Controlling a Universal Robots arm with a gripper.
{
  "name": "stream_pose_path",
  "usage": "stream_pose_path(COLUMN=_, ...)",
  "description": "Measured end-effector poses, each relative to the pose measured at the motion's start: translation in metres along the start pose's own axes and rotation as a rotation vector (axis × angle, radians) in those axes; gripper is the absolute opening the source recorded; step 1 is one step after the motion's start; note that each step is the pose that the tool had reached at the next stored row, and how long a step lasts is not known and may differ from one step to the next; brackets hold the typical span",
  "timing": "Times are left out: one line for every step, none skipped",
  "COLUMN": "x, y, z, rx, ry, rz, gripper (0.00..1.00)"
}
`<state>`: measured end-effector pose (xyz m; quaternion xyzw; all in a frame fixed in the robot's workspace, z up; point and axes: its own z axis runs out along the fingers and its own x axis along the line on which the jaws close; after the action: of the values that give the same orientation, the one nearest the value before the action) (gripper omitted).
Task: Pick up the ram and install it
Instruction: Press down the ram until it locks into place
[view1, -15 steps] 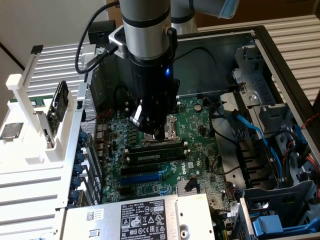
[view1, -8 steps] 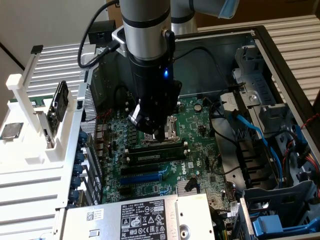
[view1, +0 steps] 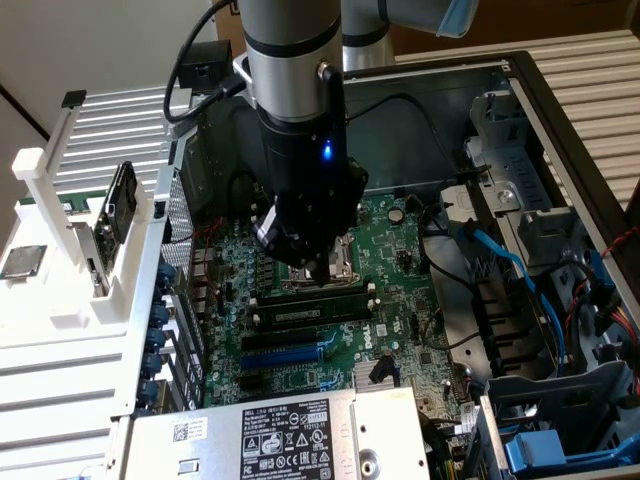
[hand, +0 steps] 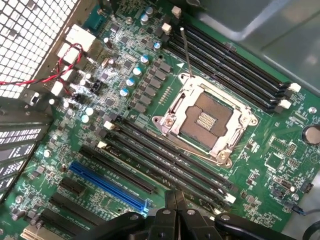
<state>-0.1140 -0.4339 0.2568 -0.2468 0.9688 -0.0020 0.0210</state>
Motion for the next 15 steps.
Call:
stream_pose_path(x=0.0, y=0.0, z=0.0001, rx=0.0006, ry=0.0003, rz=0.016, gripper=0.1)
stream_pose_path(x=0.0, y=0.0, z=0.0002, rx=0.0019, ry=0.0008, rz=0.049, gripper=0.1)
stream_pose_path(x=0.0, y=0.0, z=0.0003, rx=0.0026, ry=0.001, rz=0.065, gripper=0.1)
stream_pose_path(x=0.0, y=0.0, z=0.0004, rx=0.0032, ry=0.0011, rz=0.082, gripper=0.1)
stream_pose_path(x=0.0, y=0.0, z=0.0004, rx=0.0038, ry=0.0013, rz=0.098, gripper=0.1)
stream_pose_path(x=0.0, y=0.0, z=0.0005, rx=0.0043, ry=0.0015, rz=0.114, gripper=0.1)
stream_pose_path(x=0.0, y=0.0, z=0.0005, rx=0.0049, ry=0.0018, rz=0.13, gripper=0.1)
stream_pose_path(x=0.0, y=0.0, z=0.0006, rx=0.0055, ry=0.002, rz=0.146, gripper=0.1)
stream_pose_path(x=0.0, y=0.0, z=0.0006, rx=0.006, ry=0.0021, rz=0.163, gripper=0.1)
stream_pose_path(x=0.0, y=0.0, z=0.0007, rx=0.0065, ry=0.0023, rz=0.178, gripper=0.1)
stream_pose_path(x=0.0, y=0.0, z=0.0007, rx=0.007, ry=0.0025, rz=0.194, gripper=0.1)
stream_pose_path(x=0.0, y=0.0, z=0.0007, rx=0.0076, ry=0.0026, rz=0.21, gripper=0.1)
stream_pose_path(x=0.0, y=0.0, z=0.0008, rx=0.008, ry=0.0028, rz=0.225, gripper=0.1)
stream_pose_path(x=0.0, y=0.0, z=0.0008, rx=0.0085, ry=0.0029, rz=0.241, gripper=0.1)
stream_pose_path(x=0.0, y=0.0, z=0.0009, rx=0.009, ry=0.0031, rz=0.256, gripper=0.1)
